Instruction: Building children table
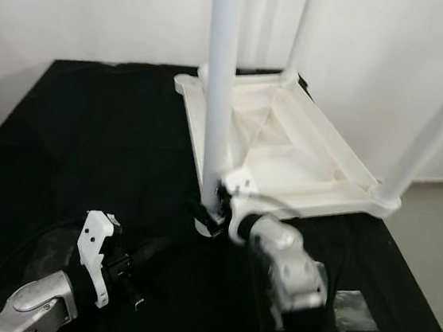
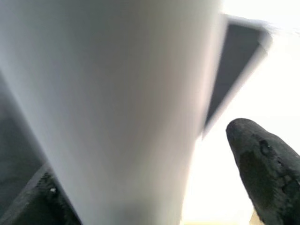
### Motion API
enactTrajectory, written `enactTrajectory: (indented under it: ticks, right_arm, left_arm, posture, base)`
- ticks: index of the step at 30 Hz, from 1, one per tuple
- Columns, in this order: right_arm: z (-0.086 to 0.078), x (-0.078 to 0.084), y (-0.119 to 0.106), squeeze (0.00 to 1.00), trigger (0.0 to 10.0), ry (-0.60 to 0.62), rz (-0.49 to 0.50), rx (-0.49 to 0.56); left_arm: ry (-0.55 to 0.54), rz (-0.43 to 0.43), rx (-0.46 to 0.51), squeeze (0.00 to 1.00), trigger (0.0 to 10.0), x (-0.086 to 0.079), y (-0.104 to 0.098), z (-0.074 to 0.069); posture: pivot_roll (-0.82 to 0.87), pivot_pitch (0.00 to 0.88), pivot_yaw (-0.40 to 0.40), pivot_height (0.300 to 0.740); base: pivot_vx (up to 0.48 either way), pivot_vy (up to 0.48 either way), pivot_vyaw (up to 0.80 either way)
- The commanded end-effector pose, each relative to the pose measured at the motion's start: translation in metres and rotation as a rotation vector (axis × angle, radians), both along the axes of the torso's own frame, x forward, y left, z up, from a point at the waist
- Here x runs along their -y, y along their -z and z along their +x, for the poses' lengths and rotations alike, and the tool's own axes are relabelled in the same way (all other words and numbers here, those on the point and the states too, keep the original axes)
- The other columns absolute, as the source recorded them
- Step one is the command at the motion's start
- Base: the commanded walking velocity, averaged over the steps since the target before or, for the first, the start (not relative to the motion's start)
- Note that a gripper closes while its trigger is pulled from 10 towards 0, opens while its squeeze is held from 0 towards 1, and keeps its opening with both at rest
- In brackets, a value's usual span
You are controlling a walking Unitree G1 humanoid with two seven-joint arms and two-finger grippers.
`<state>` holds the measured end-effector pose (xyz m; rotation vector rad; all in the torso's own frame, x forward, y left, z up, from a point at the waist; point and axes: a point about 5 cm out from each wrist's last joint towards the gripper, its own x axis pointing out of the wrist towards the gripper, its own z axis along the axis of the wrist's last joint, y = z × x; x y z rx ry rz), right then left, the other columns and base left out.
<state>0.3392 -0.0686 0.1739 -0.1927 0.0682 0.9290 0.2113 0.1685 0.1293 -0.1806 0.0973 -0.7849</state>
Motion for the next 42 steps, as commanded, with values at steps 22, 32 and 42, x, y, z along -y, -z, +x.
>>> enactTrajectory:
  ticks: [22, 32, 42]
  right_arm:
    - [0.029, 0.010, -0.004, 0.00, 0.0, -0.405, -0.094, -0.088]
    - [0.022, 0.037, 0.017, 0.00, 0.0, -0.174, -0.001, -0.109]
    - [-0.040, 0.022, 0.055, 0.00, 0.0, 0.398, -0.026, -0.102]
  left_arm:
    - [-0.001, 0.001, -0.024, 0.00, 10.0, 0.001, 0.007, 0.000]
    - [0.004, -0.005, -0.022, 0.00, 10.0, 0.002, 0.005, -0.003]
    - [0.023, -0.001, -0.034, 0.00, 10.0, -0.004, 0.003, -0.005]
  posture:
    - [0.01, 0.042, -0.001, 0.740]
    - [0.00, 0.063, -0.010, 0.740]
    - [-0.01, 0.086, 0.013, 0.740]
  base:
    - [0.000, 0.000, 0.00]
    - [0.000, 0.000, 0.00]
    - [0.000, 0.000, 0.00]
